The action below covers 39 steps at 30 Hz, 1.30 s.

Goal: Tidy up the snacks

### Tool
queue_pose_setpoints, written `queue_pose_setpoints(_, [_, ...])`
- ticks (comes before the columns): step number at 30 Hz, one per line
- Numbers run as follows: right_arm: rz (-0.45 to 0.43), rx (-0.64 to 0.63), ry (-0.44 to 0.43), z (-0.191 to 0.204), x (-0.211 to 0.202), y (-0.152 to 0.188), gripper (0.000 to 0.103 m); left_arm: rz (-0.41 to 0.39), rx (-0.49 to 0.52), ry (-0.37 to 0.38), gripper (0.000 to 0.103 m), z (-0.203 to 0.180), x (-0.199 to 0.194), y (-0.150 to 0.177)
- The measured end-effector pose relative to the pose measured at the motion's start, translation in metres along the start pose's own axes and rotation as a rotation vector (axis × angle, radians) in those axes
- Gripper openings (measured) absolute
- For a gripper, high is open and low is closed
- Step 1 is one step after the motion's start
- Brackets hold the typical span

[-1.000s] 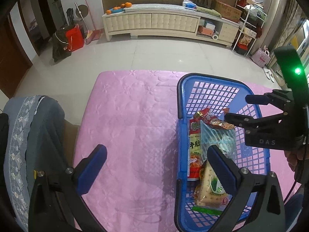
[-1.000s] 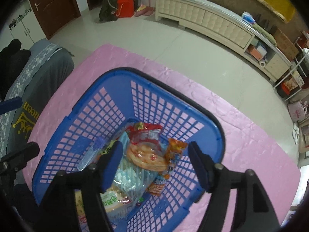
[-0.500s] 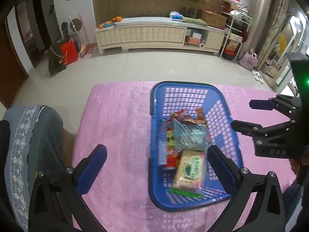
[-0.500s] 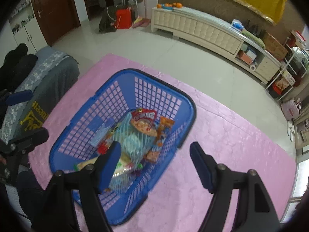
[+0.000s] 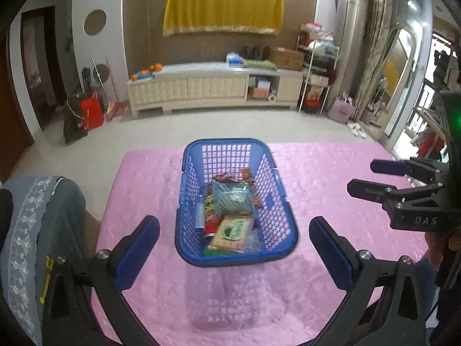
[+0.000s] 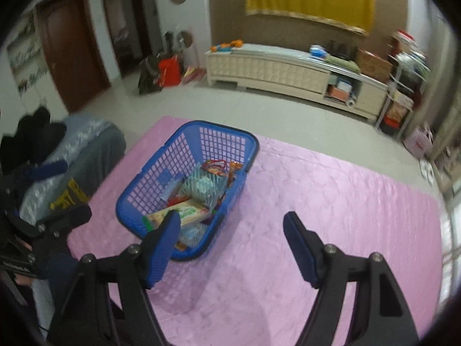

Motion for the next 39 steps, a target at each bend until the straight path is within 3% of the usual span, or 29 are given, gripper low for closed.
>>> queue_pose_setpoints(5, [-0.121,0.012,0.063,0.004,-0.04,0.025,0.08,-0.081,-0.029,-0.009,0.103,-0.015,-0.031,0.016])
queue_pose_setpoints(11, [-0.273,0.004,0.11,0.015,-0.083,0.047,0.102,-0.193,-0.038,-0.014,0.103,-0.037,-0.071,0.041])
queue_pose_setpoints(14, [-0.313,0.017,0.125,0.016,-0.098,0.06,0.103,-0.227,-0.035,-0.015,0.103,-0.051,-0.085,0.052])
queue_pose_setpoints(19, [-0.384,0.08,0.136,0.011,-0.122,0.079,0.103,-0.272,-0.021,-0.083,0.103,-0.06,-0.1,0.063])
queue_pose_setpoints(28, [-0.436,0.111,0.191,0.018,-0.148,0.122,0.103,-0.316,-0.078,-0.074,0.103,-0.063,-0.122,0.087])
queue_pose_setpoints(39, [-0.459,0.153,0.165,0.018,-0.149,0.14,0.103,-0.31,-0.015,-0.073,0.103,-0.081,-0.124,0.098])
Point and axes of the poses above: each gripper's, at about its wrist camera, not at the fingertips, and x roughly the way its jaws point, z to its left, y to its underside, the point moved 9 cm from there along x, roughly the way its jaws point, and after that the axes turned 3 degrees about z, right-handed, at the moved point
